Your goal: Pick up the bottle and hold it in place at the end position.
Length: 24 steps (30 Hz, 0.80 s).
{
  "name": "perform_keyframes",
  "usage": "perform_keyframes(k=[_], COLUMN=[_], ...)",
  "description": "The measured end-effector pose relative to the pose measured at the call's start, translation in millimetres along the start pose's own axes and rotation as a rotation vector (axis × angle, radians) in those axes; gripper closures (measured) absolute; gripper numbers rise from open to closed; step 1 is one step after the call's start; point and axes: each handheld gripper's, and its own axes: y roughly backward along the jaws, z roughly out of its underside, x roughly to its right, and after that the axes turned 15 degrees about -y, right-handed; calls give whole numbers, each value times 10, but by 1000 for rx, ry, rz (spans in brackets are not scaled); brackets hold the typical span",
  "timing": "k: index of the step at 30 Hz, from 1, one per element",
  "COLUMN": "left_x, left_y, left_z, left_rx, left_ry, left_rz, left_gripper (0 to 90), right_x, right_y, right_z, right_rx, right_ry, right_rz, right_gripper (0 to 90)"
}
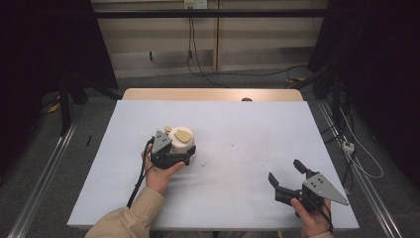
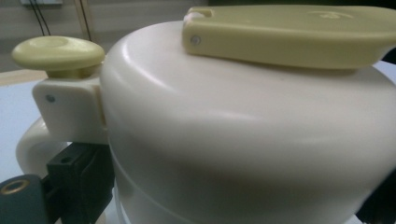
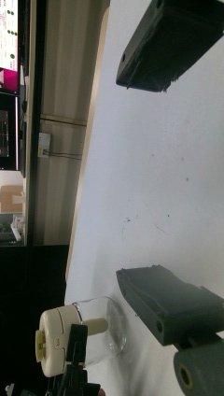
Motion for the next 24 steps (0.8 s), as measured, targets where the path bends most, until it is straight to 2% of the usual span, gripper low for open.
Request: perform_keyframes(k=[1, 10, 15, 24], left_x=[-2, -5, -4, 23], left_y=[6, 8, -21, -114], left_z=[-10, -47, -68, -98], left_rx=[1, 49, 55, 59], left_ry=[-10, 17, 3, 9], left_rz=[2, -8, -13, -2], left_gripper=[60, 60, 60, 60], right_x=[0, -2, -8, 0], right_y=[-1, -4, -4, -3], right_z=[0, -1, -2, -3], right_rx=[0, 5, 6, 7], right_ry=[1, 0, 0, 1], right_rz=[0, -6, -7, -7], right_gripper=[64, 64, 64, 64])
